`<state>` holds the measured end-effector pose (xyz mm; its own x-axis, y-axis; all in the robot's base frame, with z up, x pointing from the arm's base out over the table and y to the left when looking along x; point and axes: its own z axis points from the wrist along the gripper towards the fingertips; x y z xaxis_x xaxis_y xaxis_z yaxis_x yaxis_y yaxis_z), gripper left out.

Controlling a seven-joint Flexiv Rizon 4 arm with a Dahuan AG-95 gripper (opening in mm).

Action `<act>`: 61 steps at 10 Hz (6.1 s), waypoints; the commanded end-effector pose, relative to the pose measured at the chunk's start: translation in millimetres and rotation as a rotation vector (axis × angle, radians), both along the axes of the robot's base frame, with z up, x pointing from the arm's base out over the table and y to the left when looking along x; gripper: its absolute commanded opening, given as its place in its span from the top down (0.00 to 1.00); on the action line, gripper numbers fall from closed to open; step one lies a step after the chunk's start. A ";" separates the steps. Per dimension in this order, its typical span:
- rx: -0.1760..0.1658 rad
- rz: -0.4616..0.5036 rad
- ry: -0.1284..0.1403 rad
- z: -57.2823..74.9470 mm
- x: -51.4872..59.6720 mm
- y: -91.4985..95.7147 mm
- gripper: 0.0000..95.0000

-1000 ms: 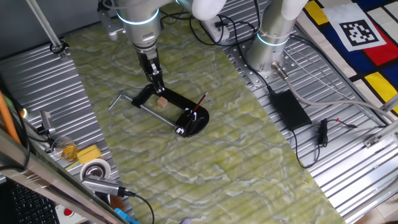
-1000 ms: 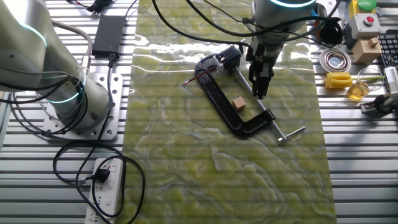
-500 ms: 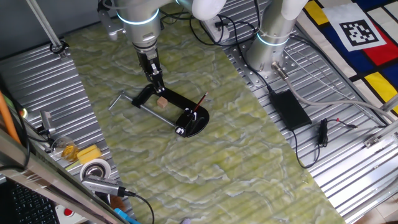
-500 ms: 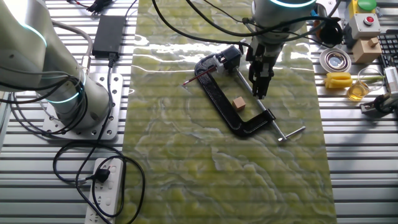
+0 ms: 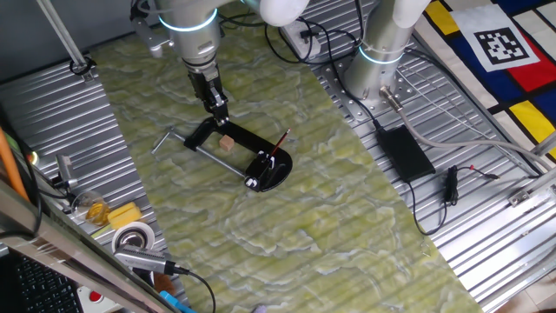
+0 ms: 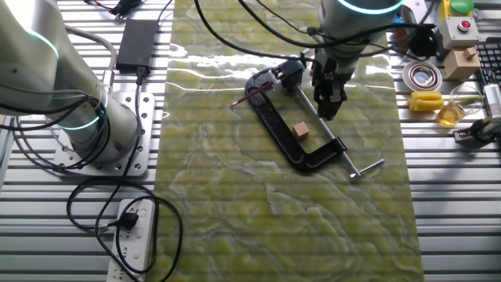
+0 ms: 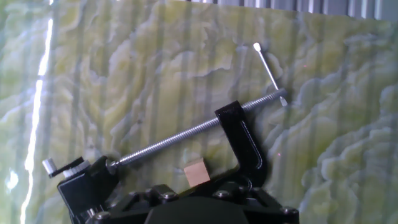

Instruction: Sharpen the pencil with a pencil sharpener

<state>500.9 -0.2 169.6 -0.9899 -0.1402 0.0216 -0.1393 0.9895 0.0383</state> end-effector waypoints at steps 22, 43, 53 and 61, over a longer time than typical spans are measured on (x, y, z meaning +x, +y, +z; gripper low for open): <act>-0.013 0.189 -0.001 0.4 -0.9 0.1 1.00; 0.024 0.513 -0.011 -19.9 13.5 117.4 1.00; 0.022 0.548 -0.025 -38.5 0.2 178.0 0.80; 0.014 0.597 -0.040 -59.2 -1.4 178.3 0.80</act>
